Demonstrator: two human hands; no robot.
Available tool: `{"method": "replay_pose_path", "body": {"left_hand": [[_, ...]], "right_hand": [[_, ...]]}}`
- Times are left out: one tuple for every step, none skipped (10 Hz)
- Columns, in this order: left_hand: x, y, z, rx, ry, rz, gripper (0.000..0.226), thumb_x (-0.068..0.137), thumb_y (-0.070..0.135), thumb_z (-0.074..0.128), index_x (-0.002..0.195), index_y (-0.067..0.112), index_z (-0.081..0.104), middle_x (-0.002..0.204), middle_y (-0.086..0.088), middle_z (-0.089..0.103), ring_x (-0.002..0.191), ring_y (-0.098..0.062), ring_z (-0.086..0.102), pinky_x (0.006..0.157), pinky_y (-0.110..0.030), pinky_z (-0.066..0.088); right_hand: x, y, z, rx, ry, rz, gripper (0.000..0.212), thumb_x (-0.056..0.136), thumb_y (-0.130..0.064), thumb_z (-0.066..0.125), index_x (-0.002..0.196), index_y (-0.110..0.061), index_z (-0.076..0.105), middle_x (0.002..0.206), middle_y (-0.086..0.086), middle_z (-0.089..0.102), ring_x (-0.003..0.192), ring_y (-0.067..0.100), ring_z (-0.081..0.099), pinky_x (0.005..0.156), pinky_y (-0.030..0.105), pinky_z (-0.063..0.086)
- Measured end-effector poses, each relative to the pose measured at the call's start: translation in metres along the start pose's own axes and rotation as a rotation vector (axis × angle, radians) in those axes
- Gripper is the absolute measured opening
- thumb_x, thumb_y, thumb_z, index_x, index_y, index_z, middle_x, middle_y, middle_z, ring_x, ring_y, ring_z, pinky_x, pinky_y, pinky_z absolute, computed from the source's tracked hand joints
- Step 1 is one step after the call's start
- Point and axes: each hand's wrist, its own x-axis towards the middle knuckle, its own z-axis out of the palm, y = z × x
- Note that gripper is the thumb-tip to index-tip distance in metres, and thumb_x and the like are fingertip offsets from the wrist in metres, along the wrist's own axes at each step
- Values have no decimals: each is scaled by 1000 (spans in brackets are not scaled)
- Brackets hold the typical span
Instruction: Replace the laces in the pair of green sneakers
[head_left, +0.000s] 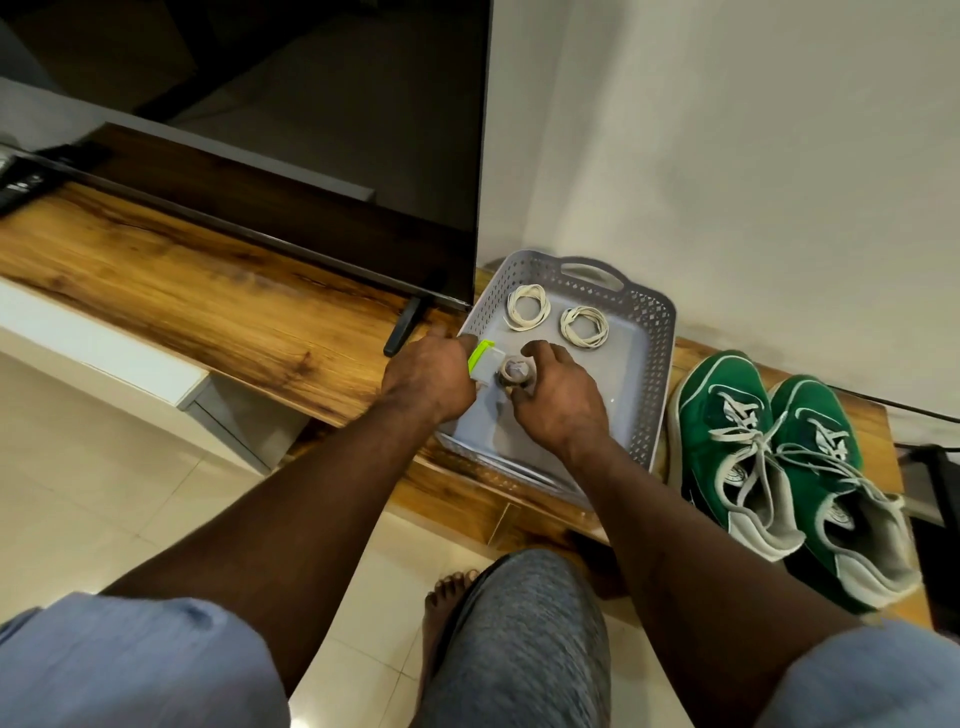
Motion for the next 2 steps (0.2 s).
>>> {"method": "replay_pose_path", "body": {"left_hand": [[-10, 7, -12, 84, 15, 35, 66, 92, 38, 73, 153, 33, 46, 155, -6, 36, 135, -33, 42, 101, -45, 51], [-24, 23, -31, 163, 70, 128, 59, 92, 38, 70, 149, 35, 52, 161, -2, 35, 142, -32, 32, 113, -51, 37]], "right_hand": [[-9, -1, -16, -29, -3, 5, 54, 94, -31, 69, 144, -23, 49, 147, 5, 53, 119, 32, 61, 91, 42, 55], [-20, -2, -36, -87, -5, -1, 52, 93, -33, 70, 140, -21, 53, 143, 7, 56, 119, 30, 61, 91, 42, 56]]}}
